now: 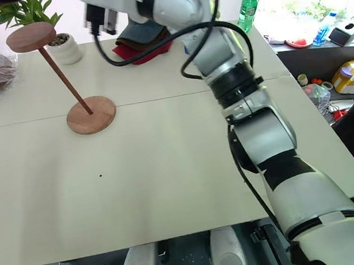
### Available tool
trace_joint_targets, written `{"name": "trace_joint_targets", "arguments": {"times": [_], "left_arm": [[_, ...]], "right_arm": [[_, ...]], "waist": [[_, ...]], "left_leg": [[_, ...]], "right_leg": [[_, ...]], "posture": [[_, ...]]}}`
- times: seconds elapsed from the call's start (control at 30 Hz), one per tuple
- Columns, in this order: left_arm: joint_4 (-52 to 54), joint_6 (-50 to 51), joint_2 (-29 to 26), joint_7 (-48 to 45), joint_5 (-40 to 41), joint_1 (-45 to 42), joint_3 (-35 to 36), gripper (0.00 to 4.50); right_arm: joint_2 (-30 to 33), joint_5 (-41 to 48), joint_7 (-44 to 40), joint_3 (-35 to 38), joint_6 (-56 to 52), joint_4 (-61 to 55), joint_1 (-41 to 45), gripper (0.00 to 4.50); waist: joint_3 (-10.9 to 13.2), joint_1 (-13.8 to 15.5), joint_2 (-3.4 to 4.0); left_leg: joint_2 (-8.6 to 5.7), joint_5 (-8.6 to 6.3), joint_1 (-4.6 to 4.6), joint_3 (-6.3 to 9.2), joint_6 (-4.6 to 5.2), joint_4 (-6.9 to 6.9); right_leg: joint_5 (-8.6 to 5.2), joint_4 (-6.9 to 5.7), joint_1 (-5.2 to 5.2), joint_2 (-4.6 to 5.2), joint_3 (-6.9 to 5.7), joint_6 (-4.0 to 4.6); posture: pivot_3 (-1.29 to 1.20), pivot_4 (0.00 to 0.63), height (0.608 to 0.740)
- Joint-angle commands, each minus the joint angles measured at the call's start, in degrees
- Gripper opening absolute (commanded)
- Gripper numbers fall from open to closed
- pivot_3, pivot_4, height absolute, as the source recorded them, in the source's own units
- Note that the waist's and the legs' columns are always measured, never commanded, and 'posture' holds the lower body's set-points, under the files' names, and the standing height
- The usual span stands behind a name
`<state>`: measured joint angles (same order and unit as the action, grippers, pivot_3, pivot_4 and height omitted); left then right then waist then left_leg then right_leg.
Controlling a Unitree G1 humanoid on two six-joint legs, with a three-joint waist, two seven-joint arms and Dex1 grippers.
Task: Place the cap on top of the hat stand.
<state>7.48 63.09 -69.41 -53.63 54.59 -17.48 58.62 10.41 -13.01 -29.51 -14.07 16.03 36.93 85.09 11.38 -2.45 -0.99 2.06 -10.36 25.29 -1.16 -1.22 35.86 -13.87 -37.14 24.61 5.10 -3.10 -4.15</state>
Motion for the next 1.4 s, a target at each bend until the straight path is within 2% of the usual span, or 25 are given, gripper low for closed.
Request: {"name": "trace_joint_targets", "arguments": {"times": [0.03, 0.33, 0.53, 0.9, 1.07, 1.33, 1.4], "left_arm": [[0.44, -0.65, -1.76, -0.63, -0.24, 0.35, 3.42, 4.5], [2.11, 0.12, -1.05, 0.53, 0.9, 0.98, 4.18, 4.5], [2.97, 0.06, -0.53, 2.16, 2.43, 0.39, 3.19, 4.5], [-0.24, -3.24, -1.46, 1.66, 2.59, -1.64, -1.92, 4.5], [-1.73, -4.73, -1.8, 0.97, 2.3, -3.31, -5.09, 4.5], [-2.59, -5.67, -2.68, -0.67, 1.09, -3.67, -7.56, 4.5], [-2.95, -5.88, -2.81, -1.29, 0.39, -3.26, -7.58, 4.5]], "right_arm": [[-2.6, 0.22, 2.0, 0.38, 2.54, 4.98, 3.67, 0.03], [-12.35, -1.89, 8.1, -0.68, 4.94, 22.67, 8.86, 0.03], [-12.87, -4.94, 12.03, -1.84, 7.17, 28.88, 10.63, 0.03], [-5.7, -10.55, 11.43, -5.33, 9.26, 16.44, 0.5, 0.03], [-5.62, -10.61, 9.91, -5.59, 5.82, 9.37, -4.51, 0.03], [-5.55, -11.95, 9.86, -6.97, 2.38, 4.51, -8.25, 0.03], [-5.33, -12.02, 9.54, -7.17, 1.98, 3.31, -8.84, 0.91]], "waist": [[-0.02, -0.01, -0.03], [-0.04, -0.32, -0.08], [-0.05, -0.19, -0.15], [-0.08, -0.2, -0.22], [-0.07, -0.26, -0.22], [-0.08, -0.17, -0.22], [-0.08, -0.17, -0.22]], "left_leg": [[0.0, 0.0, 0.0, 0.0, 0.0, -0.01], [0.02, 0.02, 0.03, -0.09, -0.02, -0.35], [0.01, 0.12, 0.06, -0.09, -0.18, -0.64], [0.01, 0.14, 0.07, -0.09, -0.17, -0.63], [0.03, 0.15, 0.07, -0.1, -0.18, -0.64], [0.04, 0.17, 0.07, -0.1, -0.21, -0.62], [0.04, 0.17, 0.07, -0.1, -0.21, -0.62]], "right_leg": [[0.01, 0.02, 0.0, 0.0, 0.0, 0.02], [0.12, -0.01, 0.27, 0.03, 0.02, -0.09], [0.13, 0.03, 0.39, 0.03, 0.01, -0.11], [0.14, -0.02, 0.4, -0.01, 0.01, -0.13], [0.14, -0.07, 0.43, -0.03, 0.03, -0.14], [0.14, -0.07, 0.41, -0.05, 0.02, -0.14], [0.14, -0.07, 0.41, -0.05, 0.02, -0.13]], "posture": [[0.0, 0.15, 0.728], [0.0, 0.15, 0.728], [0.0, 0.15, 0.728], [0.0, 0.15, 0.728], [0.0, 0.15, 0.728], [0.0, 0.15, 0.728], [0.0, 0.15, 0.728]]}}
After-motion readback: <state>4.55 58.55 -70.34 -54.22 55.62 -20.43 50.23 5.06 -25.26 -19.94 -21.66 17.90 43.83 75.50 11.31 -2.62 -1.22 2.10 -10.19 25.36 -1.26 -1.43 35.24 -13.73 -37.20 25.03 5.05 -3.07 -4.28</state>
